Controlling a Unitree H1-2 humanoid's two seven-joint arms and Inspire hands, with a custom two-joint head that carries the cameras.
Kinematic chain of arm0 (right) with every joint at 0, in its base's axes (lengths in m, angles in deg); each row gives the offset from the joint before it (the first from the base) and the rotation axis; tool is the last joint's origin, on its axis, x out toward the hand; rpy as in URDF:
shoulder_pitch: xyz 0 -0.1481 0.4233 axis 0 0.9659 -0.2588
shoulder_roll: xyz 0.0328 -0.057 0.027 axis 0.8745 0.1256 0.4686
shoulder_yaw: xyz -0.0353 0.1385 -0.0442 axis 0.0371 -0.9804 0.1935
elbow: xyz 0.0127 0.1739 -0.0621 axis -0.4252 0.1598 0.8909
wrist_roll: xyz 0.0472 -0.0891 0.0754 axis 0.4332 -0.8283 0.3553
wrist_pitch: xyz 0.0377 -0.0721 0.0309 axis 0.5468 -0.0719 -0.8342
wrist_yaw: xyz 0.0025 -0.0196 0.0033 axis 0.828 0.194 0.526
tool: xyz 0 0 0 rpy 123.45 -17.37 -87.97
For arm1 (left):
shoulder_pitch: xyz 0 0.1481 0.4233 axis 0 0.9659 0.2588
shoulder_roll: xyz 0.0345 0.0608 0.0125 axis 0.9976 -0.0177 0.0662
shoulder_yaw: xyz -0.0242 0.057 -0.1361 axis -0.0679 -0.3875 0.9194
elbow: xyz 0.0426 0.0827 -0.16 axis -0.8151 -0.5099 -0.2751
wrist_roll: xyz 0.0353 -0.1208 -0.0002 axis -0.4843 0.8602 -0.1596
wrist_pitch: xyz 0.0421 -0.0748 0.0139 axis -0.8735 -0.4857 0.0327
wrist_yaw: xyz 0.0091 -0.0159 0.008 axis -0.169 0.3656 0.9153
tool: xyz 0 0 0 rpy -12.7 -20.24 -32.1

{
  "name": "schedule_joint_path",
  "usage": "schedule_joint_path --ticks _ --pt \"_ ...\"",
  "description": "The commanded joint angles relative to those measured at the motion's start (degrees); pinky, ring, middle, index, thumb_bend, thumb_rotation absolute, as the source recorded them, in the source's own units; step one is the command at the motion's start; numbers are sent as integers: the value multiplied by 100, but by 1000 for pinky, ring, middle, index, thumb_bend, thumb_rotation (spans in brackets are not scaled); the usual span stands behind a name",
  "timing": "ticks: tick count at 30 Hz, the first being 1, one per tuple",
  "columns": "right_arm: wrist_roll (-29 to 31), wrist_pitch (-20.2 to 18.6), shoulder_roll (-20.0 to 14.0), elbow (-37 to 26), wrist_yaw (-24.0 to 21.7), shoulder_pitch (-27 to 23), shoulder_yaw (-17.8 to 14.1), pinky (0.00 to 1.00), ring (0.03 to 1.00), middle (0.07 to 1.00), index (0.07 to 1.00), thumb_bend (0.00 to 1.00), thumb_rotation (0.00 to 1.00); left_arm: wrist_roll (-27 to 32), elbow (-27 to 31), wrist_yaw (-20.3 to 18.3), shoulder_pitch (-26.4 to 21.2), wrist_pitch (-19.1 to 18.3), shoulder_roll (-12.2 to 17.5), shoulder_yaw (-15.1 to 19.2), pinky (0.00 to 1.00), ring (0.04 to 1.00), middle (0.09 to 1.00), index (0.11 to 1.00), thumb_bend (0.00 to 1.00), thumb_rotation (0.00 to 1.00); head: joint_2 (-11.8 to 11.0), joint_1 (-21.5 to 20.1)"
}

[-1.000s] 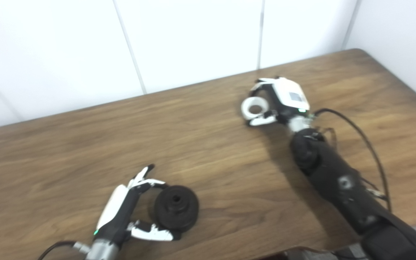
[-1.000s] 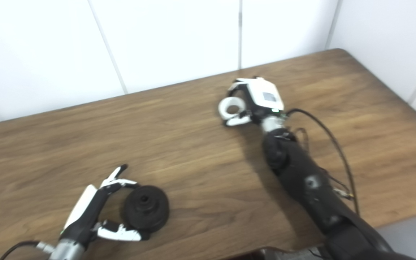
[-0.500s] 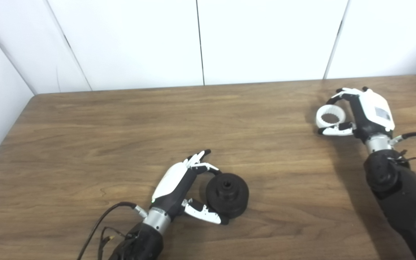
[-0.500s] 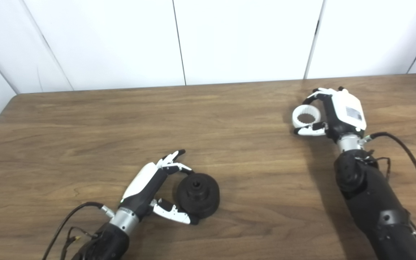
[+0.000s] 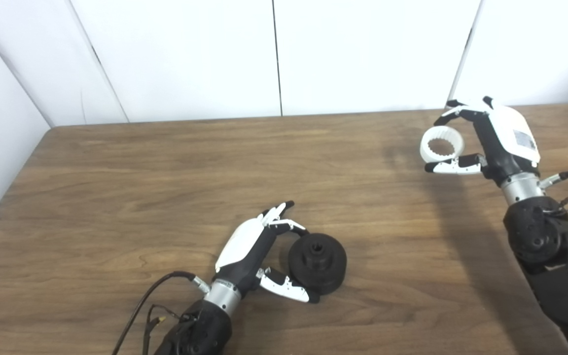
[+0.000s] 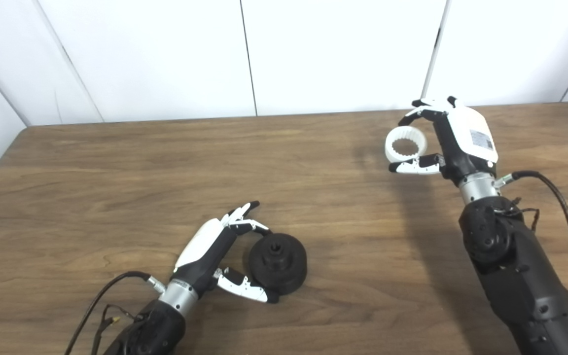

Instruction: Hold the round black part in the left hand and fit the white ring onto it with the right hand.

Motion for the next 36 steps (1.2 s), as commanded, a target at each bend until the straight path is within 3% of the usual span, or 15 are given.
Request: schedule_joint_path --ticks 1,10,17,24,27,36 --pt "103 26 -3 -438 -67 -129 -166 940 871 830 484 521 142 -20 -89 -78 -114 -41 15 -34 1000 1000 1000 586 978 232 8 3" --pt "402 11 165 -1346 -499 83 -353 822 865 827 483 522 137 -14 -40 -110 -133 -99 20 -44 1000 1000 1000 586 973 221 2 -12" --pt "509 -84 317 -2126 -925 267 -288 756 846 821 483 520 138 16 -53 -99 -146 -78 34 -39 1000 1000 1000 586 980 232 -1 -91" --pt "386 -356 676 -3014 -1424 450 -89 782 847 811 483 520 139 4 -76 -60 -139 -56 19 -51 1000 1000 998 586 977 231 16 -111" --pt "317 -333 793 -3170 -1573 522 11 784 849 812 483 520 139 31 -76 -59 -130 -42 15 -46 1000 1000 1000 587 976 229 22 -113" --pt "205 -281 1069 -3464 -1896 824 298 918 846 806 482 520 138 7 -69 -56 -137 -63 -6 -55 1000 1000 1000 587 978 228 64 -95"
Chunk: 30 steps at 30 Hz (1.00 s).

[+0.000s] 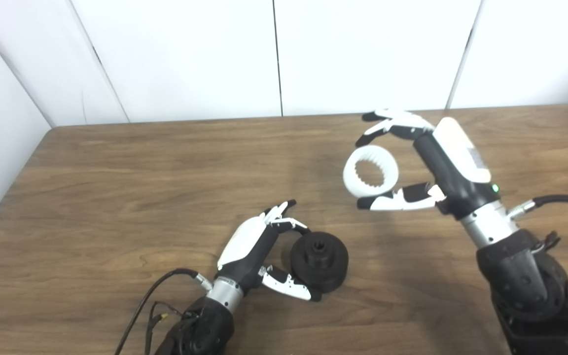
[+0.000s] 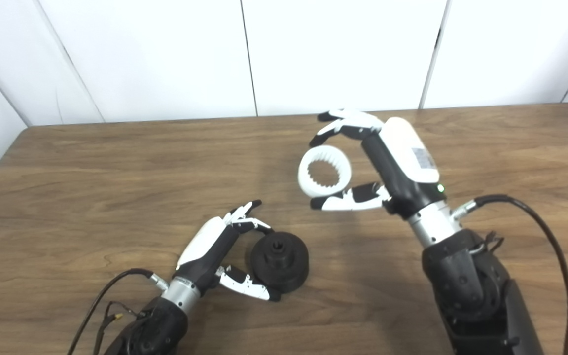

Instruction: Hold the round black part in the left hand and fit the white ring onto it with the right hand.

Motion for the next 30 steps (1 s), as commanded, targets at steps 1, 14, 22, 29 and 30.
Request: schedule_joint_path --ticks 1,14,22,29,30 --pt "-19 145 45 -198 -25 -78 25 927 846 806 483 520 139 -14 -23 -67 -65 -41 -8 -36 1000 1000 1000 588 978 228 8 6" --pt "-34 180 272 -173 -234 349 302 932 855 812 482 520 146 -35 9 -73 -84 -78 -20 -55 1000 1000 1000 585 973 229 52 51" --pt "-60 420 319 79 -117 507 315 871 841 808 483 520 143 -49 -46 -39 -115 -38 -38 -66 1000 1000 1000 582 976 226 59 84" --pt "-101 411 378 243 -186 586 449 908 858 817 483 519 145 -52 -48 -16 -112 -33 -50 -78 1000 1000 1000 582 973 230 66 114" --pt "-107 407 374 272 -203 574 473 910 858 817 483 519 145 -48 -49 -11 -112 -22 -48 -78 1000 1000 1000 582 973 231 66 114"
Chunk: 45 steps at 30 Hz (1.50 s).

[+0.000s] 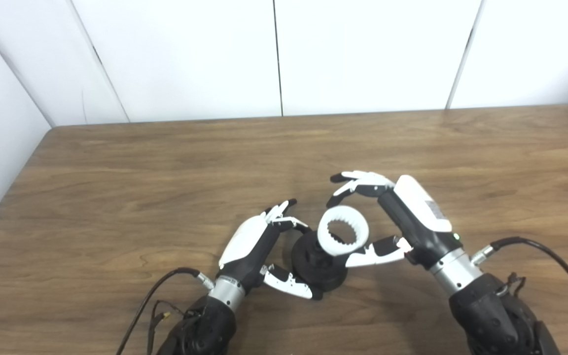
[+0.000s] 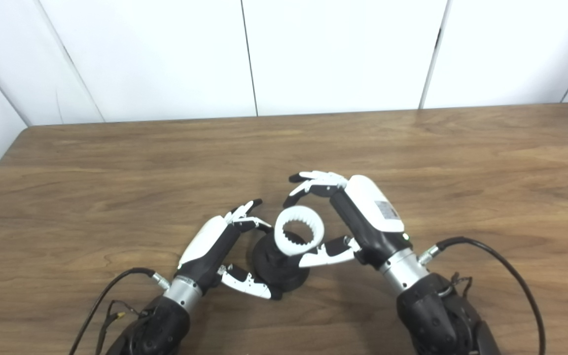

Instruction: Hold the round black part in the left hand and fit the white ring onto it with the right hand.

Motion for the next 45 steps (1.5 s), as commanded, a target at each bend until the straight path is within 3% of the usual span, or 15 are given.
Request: schedule_joint_path --ticks 1,11,28,45 --pt "-41 211 42 -11 50 -176 34 917 861 817 483 519 145 -26 -33 -44 -83 10 -7 -42 1000 1000 1000 582 972 232 5 9" --pt "-99 155 72 105 -56 -366 108 904 860 818 483 518 146 -36 35 -77 -91 -55 -41 -61 1000 1000 1000 582 973 227 62 66" --pt "-205 54 196 371 -207 -415 361 972 875 826 483 518 145 -33 33 -57 -116 -64 -89 -80 1000 1000 999 582 974 249 122 75" --pt "-247 149 20 444 -190 -232 347 939 871 825 483 517 145 -12 52 -82 -131 -86 -64 -44 1000 1000 1000 571 970 214 163 118"
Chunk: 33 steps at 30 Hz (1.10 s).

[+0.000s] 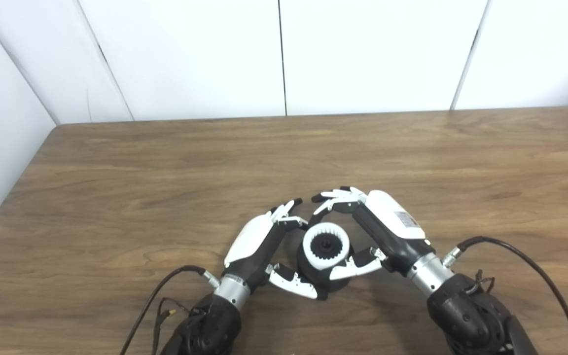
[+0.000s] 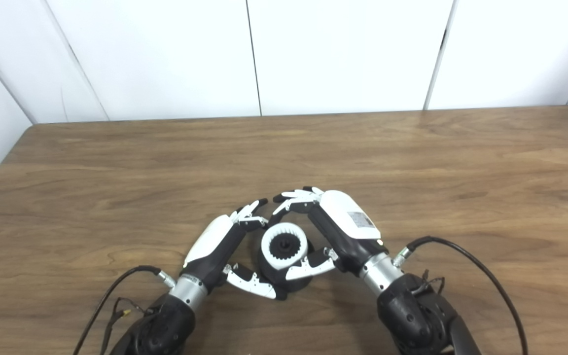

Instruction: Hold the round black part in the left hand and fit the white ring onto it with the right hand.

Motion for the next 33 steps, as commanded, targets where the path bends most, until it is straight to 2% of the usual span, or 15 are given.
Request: schedule_joint_path --ticks 1,11,12,14,18,25,33 --pt "82 166 -34 -86 38 -39 -33 939 872 826 483 518 145 -14 61 -69 -100 -57 -8 -8 1000 1000 1000 574 969 217 5 -6" --pt "107 -62 -204 -222 -187 -56 -136 934 899 869 498 515 163 -65 139 -153 -108 -166 16 2 1000 1000 1000 583 965 233 19 -31" --pt "100 -79 -222 -237 -206 -64 -144 924 901 873 600 640 251 -59 142 -158 -108 -171 13 7 1000 1000 1000 583 966 233 16 -29" --pt "94 -97 -253 -261 -238 -72 -156 894 904 884 723 763 343 -65 143 -153 -107 -171 6 13 1000 1000 1000 582 970 237 20 -34" --pt "26 -210 -267 -324 -372 -87 -155 896 916 905 779 812 387 -66 157 -168 -109 -183 5 22 1000 1000 1000 582 972 230 20 -25" --pt "6 -351 -260 -388 -545 -119 -148 919 939 939 852 878 390 -47 176 -179 -99 -193 10 36 1000 1000 1000 581 976 228 31 -42" --pt "165 -581 -351 -512 -938 -221 -153 994 995 994 989 981 447 -50 162 -177 -98 -183 16 18 1000 1000 1000 581 978 248 22 -52"
